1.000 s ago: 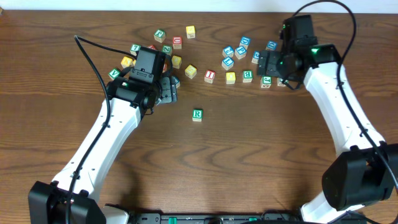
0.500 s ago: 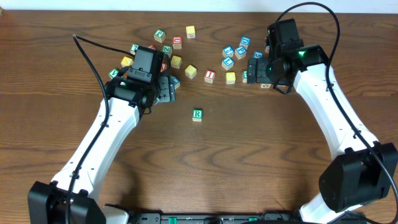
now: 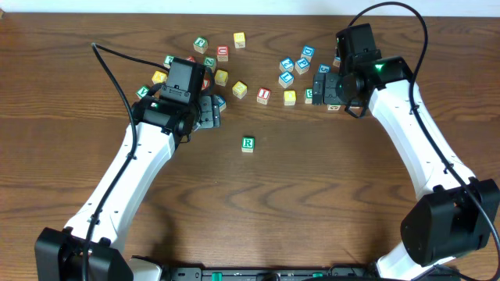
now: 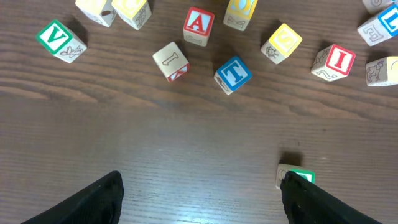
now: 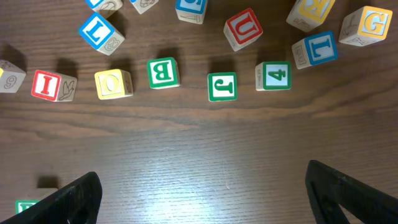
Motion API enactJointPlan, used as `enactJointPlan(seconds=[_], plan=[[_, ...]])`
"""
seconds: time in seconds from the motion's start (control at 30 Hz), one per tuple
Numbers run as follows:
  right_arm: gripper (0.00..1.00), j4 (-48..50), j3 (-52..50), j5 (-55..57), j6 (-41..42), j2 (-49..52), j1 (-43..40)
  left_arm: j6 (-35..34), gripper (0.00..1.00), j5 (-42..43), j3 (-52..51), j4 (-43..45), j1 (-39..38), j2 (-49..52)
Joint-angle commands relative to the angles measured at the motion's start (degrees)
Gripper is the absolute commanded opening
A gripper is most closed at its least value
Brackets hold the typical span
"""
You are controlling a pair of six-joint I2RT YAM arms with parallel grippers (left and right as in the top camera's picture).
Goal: Spell out ROBOT
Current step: 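Move the left gripper to the far side of the pile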
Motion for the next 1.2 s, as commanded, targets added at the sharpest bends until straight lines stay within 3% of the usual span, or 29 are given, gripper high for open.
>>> enactJointPlan(seconds=[0.0, 0.33, 0.53, 0.97, 1.17], plan=[[0.99, 0.39, 1.05, 0.92, -0.79, 0.09, 0.09, 1.99, 0.80, -0.79, 1.03, 1.05, 0.31, -0.59], [0.99, 1.49, 1.05, 0.92, -0.61, 0.09, 0.09, 2.25, 0.80, -0.61, 1.64, 3.34, 0.31, 1.46], [0.99, 1.46, 1.05, 0.90, -0.61, 0.09, 0.09, 3.50, 0.80, 4.63, 5.14, 2.12, 1.60, 3.72], [0.99, 1.51, 1.05, 0.90, -0.61, 0.09, 0.09, 9.14, 0.79, 7.45, 21.88, -9.14, 3.19, 14.29], [0.99, 1.49, 1.05, 0.90, -0.61, 0.09, 0.09, 9.92, 0.79, 7.45, 26.49, -10.38, 3.19, 17.31]])
